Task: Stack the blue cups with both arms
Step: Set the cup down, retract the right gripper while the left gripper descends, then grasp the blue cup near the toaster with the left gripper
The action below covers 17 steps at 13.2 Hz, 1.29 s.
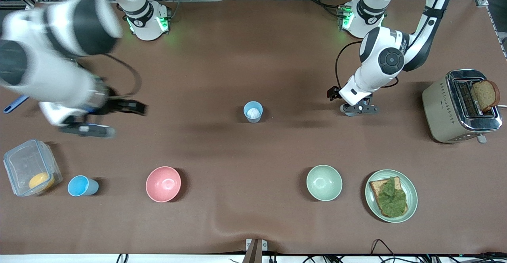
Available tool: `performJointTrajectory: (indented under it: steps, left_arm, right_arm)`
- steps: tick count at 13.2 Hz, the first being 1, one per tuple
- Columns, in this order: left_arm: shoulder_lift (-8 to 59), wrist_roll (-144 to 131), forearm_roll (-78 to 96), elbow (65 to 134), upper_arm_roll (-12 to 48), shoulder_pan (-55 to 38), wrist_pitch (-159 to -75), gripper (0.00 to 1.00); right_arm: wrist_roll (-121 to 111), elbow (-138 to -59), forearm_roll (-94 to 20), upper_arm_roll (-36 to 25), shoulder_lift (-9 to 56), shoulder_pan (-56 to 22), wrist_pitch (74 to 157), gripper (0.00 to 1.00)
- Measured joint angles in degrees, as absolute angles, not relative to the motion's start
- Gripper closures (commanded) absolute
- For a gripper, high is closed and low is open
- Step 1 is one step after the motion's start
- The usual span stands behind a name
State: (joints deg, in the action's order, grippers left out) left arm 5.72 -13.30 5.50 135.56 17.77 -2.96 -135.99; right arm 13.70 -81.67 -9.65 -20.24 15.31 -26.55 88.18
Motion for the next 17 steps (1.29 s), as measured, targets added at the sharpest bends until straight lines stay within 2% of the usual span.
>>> performJointTrajectory:
  steps: [3,9,10,12,13,17]
  left_arm:
    - [6.5,-12.3,5.5,136.5,17.7,-2.7,-136.8,0.0]
    - [8.6,-11.9,4.4,138.5,17.7,-2.2,-142.3,0.0]
    - [8.9,-11.7,4.4,138.8,17.7,-2.2,-142.8,0.06]
    - [9.2,-11.6,4.3,138.9,17.6,-2.1,-142.9,0.3]
    - [9.2,-11.2,4.0,139.0,17.6,-1.7,-142.9,0.35]
    - [9.2,-6.2,3.4,139.5,17.4,0.3,-142.9,0.77]
  right_arm:
    - [3.2,-81.7,-7.3,-19.3,11.5,-19.1,87.0,0.0]
    - [-7.4,-84.5,-1.6,-5.9,3.4,-2.6,86.3,0.0]
    - [-7.5,-86.3,-0.1,-3.5,1.6,-0.4,86.3,0.0]
    - [-7.4,-88.4,1.8,-0.4,-0.5,1.1,86.3,0.0]
    - [-7.4,-88.7,2.2,0.2,-0.7,1.1,86.4,0.0]
    - [-7.4,-89.6,2.5,0.3,-0.7,1.9,86.5,0.0]
